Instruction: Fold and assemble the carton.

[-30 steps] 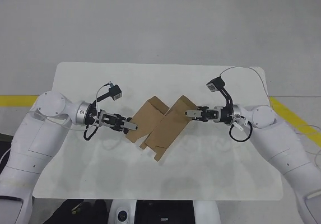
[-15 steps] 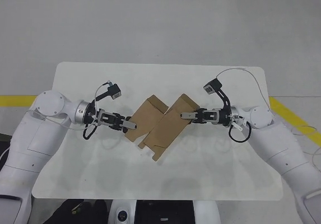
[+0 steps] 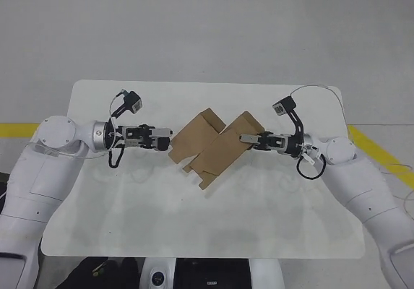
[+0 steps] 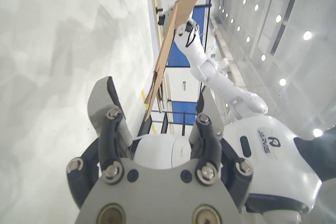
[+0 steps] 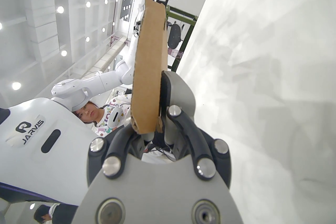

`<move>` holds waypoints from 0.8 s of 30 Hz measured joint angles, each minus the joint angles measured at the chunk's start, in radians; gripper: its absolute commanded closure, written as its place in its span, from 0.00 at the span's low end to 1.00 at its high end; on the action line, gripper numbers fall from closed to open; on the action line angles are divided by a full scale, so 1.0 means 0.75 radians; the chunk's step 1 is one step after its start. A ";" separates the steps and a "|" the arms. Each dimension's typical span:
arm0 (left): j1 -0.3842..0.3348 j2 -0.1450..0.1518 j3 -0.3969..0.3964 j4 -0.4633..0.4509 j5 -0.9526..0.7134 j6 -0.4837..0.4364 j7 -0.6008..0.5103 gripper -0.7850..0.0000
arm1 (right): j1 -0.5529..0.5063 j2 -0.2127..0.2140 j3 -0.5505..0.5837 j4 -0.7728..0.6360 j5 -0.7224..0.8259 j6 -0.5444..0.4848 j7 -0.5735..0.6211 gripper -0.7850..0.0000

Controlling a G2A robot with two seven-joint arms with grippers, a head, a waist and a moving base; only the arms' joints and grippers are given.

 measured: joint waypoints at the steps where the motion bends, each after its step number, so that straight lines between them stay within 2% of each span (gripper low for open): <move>1: 0.014 0.001 -0.008 -0.019 0.034 -0.008 0.074 0.00 | 0.005 -0.006 -0.004 0.015 -0.007 -0.012 -0.012 1.00; 7: 0.135 0.001 -0.043 -0.190 0.106 -0.013 0.381 0.00 | 0.035 -0.044 -0.023 0.082 -0.029 -0.063 -0.072 1.00; 10: 0.196 0.005 -0.059 -0.263 0.108 0.026 0.431 0.00 | 0.043 -0.067 -0.035 0.104 -0.029 -0.087 -0.117 1.00; 16: 0.268 0.003 -0.082 -0.324 0.057 0.166 0.528 0.00 | 0.057 -0.100 -0.048 0.150 -0.059 -0.106 -0.159 1.00; 24: 0.281 -0.006 -0.104 -0.336 -0.045 0.289 0.592 0.00 | 0.063 -0.121 -0.035 0.186 -0.116 -0.124 -0.194 1.00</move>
